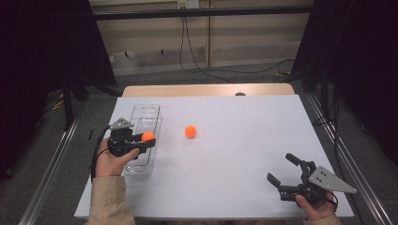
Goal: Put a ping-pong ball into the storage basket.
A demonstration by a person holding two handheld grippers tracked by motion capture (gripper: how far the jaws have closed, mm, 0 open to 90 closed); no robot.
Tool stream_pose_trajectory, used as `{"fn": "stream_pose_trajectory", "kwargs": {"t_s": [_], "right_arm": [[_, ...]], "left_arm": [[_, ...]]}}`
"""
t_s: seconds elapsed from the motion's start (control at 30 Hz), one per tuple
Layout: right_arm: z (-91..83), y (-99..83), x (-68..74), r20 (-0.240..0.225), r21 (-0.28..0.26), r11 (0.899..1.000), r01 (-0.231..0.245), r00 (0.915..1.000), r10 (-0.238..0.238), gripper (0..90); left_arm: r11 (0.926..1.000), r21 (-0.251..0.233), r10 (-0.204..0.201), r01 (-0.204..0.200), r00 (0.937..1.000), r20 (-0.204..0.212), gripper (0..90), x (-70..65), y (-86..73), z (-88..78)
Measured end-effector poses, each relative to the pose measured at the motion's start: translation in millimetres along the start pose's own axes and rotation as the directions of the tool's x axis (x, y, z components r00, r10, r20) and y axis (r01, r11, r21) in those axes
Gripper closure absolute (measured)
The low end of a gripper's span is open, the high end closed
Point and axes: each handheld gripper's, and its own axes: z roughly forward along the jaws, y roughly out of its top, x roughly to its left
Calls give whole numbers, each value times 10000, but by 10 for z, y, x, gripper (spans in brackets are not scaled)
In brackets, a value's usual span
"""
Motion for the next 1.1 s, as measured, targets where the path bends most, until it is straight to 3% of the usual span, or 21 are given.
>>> {"fn": "stream_pose_trajectory", "kwargs": {"t_s": [1.1], "right_arm": [[0, 1, 1, -14, -9, 10000, 5, 10000, -5, 48]], "left_arm": [[9996, 103, -265, 270, 9983, -518, 508, 142, -98, 18]]}}
